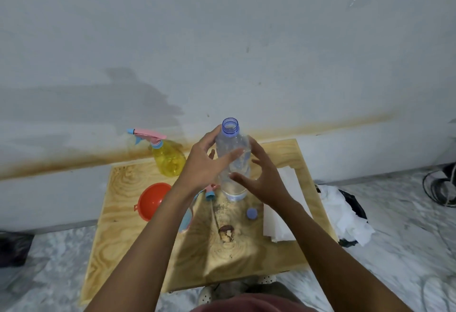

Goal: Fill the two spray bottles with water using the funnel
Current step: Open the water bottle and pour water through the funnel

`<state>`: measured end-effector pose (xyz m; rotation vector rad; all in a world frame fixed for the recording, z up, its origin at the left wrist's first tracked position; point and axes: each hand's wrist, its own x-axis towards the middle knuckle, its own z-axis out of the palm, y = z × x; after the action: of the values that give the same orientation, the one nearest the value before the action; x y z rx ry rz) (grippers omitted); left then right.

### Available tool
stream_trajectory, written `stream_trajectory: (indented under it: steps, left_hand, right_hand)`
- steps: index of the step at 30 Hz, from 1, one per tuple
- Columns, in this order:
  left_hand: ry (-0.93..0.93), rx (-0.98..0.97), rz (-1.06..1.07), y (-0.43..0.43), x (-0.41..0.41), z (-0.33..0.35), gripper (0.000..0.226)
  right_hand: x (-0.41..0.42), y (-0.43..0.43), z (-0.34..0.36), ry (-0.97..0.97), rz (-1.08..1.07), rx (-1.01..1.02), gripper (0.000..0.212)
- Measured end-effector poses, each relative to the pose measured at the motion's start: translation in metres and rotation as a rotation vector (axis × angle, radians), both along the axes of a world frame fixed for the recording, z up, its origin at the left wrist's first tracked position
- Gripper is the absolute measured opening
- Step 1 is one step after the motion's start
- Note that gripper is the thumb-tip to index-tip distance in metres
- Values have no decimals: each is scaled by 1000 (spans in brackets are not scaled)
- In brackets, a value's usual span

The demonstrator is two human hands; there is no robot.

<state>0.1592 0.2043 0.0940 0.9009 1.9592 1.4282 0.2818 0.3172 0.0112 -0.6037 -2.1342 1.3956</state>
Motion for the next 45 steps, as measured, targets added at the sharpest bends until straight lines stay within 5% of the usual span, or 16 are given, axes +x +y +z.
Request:
stream_trajectory:
  steps: [5, 9, 24, 37, 45]
  left_hand:
    - [13, -116, -79, -11, -16, -2, 69]
    - [-5, -117, -75, -16, -20, -4, 72]
    - [-23, 3, 91, -14, -16, 22, 69]
    - [-7, 103, 30, -50, -20, 76, 73]
    - [100, -173, 481, -138, -58, 16, 51]
  right_hand:
    - [-15, 0, -9, 193, -114, 42, 71]
    - [-25, -1, -18, 157, -73, 14, 84]
    - [-44, 2, 29, 284, -43, 141, 56]
    - [-49, -2, 84, 335, 92, 105, 71]
    - [-36, -20, 99, 208, 209, -17, 69]
